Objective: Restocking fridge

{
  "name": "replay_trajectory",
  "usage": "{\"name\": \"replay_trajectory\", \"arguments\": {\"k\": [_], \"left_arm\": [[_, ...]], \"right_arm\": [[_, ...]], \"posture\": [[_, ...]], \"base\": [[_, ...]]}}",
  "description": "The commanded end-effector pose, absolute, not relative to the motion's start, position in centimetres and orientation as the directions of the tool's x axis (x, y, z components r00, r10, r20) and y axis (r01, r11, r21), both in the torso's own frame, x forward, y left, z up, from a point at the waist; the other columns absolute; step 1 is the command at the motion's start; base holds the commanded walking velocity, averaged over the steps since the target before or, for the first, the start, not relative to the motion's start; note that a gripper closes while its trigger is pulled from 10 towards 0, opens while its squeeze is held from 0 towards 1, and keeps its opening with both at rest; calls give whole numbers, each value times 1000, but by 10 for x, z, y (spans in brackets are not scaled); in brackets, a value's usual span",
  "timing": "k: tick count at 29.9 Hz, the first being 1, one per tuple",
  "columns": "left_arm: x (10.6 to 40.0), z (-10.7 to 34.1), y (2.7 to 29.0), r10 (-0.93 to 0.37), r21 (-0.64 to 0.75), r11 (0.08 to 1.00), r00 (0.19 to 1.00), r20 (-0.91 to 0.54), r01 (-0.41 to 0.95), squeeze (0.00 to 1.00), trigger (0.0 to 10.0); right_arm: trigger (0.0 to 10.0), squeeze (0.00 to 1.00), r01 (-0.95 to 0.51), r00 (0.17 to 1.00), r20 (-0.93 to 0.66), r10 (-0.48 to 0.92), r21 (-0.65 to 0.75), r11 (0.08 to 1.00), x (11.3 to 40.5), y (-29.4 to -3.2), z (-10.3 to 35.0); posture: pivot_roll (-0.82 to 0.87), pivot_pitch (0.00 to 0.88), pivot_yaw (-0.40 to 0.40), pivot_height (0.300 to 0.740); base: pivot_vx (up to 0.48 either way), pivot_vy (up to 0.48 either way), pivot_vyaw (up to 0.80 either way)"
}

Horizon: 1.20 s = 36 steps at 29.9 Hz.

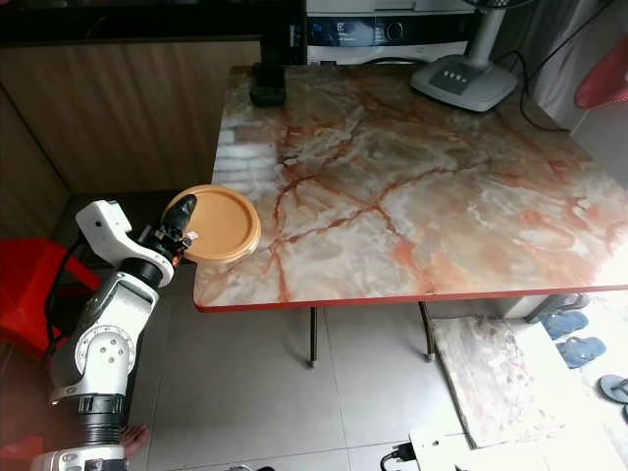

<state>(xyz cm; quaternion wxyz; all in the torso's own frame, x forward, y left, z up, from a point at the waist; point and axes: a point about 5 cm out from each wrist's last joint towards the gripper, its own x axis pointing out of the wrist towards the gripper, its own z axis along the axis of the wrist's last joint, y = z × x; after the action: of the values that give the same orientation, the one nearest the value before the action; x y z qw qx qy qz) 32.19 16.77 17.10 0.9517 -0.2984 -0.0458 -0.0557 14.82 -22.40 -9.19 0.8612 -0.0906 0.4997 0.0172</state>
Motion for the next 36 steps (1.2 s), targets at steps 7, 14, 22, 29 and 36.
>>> {"name": "replay_trajectory", "arguments": {"k": [7, 14, 22, 29, 36], "left_arm": [[323, 178, 167, -79, -566, 811, 986, 147, 150, 0, 10000], [323, 178, 167, -75, -568, 810, 986, 148, 146, 0, 10000], [323, 178, 167, -74, -571, 808, 986, 146, 146, 0, 10000], [324, 178, 167, -73, -571, 808, 987, 147, 144, 0, 10000], [324, 177, 166, -72, -566, 812, 987, 145, 142, 0, 10000]], "right_arm": [[10000, 0, -130, 488, -871, -61, -142, 981, 145, -225, -93], [10000, 0, -134, 487, -871, -61, -143, 981, 146, -226, -93], [10000, 0, -134, 487, -871, -61, -144, 981, 146, -226, -93], [10000, 0, -133, 487, -871, -62, -144, 981, 146, -226, -93], [10000, 0, -130, 486, -872, -63, -143, 981, 146, -226, -93]], "posture": [[30, 75, 11, 740], [32, 75, 10, 740], [31, 75, 10, 740], [31, 75, 9, 740], [31, 75, 9, 740]], "base": [[0, 319, 0], [0, 308, 0], [0, 317, 0], [0, 296, 0], [0, 81, 0]]}}
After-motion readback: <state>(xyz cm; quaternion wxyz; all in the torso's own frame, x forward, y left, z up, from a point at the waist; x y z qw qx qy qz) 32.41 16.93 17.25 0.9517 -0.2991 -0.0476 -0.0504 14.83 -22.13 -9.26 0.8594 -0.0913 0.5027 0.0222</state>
